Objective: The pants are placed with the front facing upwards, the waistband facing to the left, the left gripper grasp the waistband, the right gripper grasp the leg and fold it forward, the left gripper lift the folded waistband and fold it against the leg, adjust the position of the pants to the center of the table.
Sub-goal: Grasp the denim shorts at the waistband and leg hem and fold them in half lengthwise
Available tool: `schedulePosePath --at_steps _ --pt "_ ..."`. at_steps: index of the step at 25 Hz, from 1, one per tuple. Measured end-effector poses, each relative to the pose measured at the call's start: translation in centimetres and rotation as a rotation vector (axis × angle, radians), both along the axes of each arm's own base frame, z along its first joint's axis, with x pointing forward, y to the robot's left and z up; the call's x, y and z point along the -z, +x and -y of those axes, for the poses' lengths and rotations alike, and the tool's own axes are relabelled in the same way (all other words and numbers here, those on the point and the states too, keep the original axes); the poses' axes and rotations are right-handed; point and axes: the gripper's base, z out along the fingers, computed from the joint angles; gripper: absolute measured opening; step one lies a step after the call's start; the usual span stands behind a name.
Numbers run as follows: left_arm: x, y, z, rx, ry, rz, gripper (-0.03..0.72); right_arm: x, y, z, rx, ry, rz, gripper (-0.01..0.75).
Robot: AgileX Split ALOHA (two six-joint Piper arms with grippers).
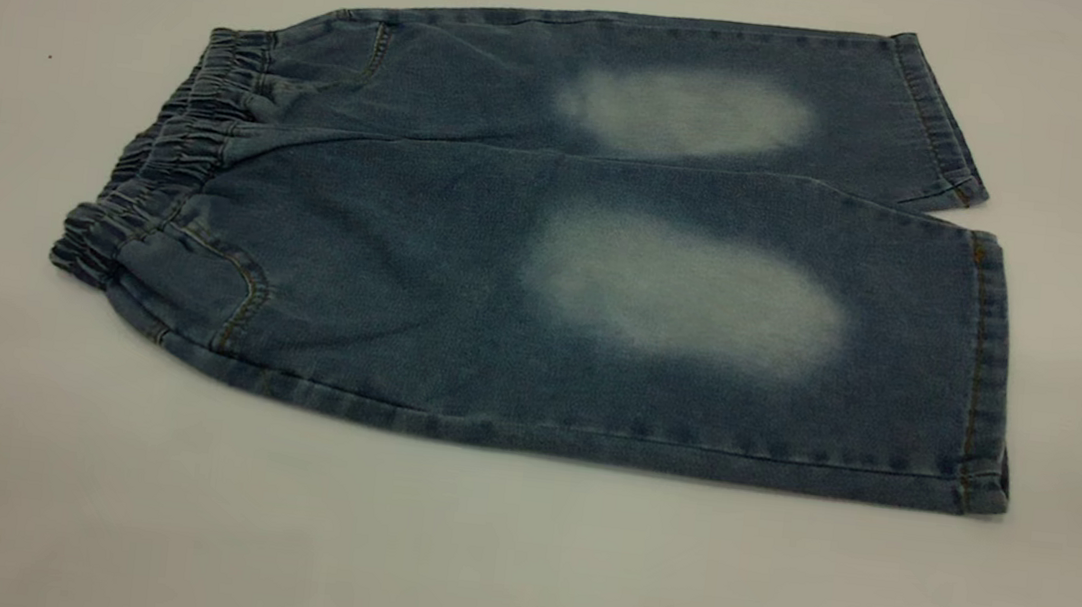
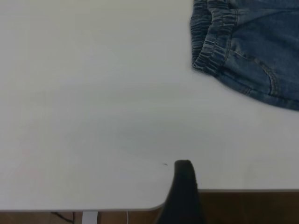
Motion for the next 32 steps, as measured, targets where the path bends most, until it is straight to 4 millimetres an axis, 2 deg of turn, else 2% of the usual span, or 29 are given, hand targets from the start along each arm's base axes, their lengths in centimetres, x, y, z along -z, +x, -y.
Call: schedulePosePath --at_steps 20,25,28,32 --pt "0.0 0.0 0.0 0.000 0.001 0.000 0.554 0.0 0.0 0.0 -0.001 0.001 0.000 0.568" --pt "-0.2 0.2 -0.1 -0.020 -0.022 -0.014 0.554 -0.4 0.2 -0.3 -0.006 0.049 -0.007 0.560" --pt "-1.4 1.3 -0.2 -0.065 -0.079 -0.036 0.554 -2.2 0.6 -0.4 -0.009 0.066 -0.006 0.554" --pt "-2.7 4.9 -0.4 -0.104 -0.120 -0.112 0.554 -4.6 2.8 -0.4 -0.011 0.093 -0.031 0.552"
